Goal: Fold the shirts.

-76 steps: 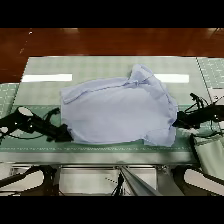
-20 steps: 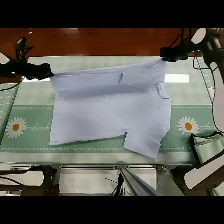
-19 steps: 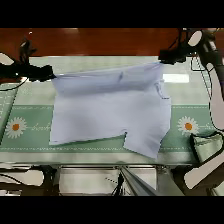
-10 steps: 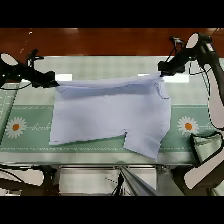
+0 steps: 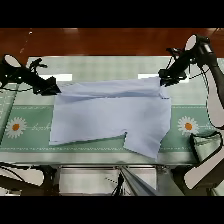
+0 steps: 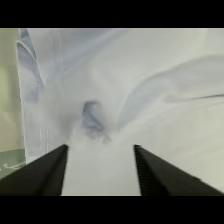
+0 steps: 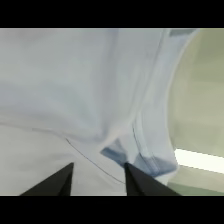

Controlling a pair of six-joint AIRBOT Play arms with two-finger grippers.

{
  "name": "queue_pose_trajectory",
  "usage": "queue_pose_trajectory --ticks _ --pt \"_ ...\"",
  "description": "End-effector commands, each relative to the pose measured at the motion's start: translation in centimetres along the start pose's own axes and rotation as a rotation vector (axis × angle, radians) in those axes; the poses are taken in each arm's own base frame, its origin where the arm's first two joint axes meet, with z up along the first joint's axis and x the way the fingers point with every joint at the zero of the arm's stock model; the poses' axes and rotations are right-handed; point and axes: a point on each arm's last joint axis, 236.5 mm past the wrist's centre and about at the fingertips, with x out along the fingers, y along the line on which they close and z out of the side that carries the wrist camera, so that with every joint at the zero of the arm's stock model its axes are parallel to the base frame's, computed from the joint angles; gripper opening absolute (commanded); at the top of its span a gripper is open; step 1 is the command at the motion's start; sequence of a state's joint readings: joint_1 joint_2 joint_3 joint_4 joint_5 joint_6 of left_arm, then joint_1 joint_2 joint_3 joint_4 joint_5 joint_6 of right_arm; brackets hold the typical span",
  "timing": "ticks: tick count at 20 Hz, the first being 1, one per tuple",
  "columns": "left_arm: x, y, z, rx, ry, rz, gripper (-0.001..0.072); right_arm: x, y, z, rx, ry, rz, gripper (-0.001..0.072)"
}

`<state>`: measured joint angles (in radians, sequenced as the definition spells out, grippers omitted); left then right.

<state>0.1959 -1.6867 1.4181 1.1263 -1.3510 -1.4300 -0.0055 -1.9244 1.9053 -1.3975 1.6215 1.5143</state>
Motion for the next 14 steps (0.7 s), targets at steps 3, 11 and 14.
queue_pose_trajectory --ticks 3,11,14 --pt "-3.2 1.3 -4.0 0.024 0.124 -0.006 0.0578 -2.8 -4.6 -4.5 -0.018 0.139 -0.117 0.0425" --pt "-5.0 6.1 -17.3 -0.184 0.050 -0.047 0.0579 -7.4 -11.2 -9.9 0.223 -0.088 0.086 0.0502" --pt "-2.8 5.8 -21.4 -0.306 0.059 -0.158 0.0584 -5.2 -11.3 -11.1 0.276 -0.203 0.182 0.0502"
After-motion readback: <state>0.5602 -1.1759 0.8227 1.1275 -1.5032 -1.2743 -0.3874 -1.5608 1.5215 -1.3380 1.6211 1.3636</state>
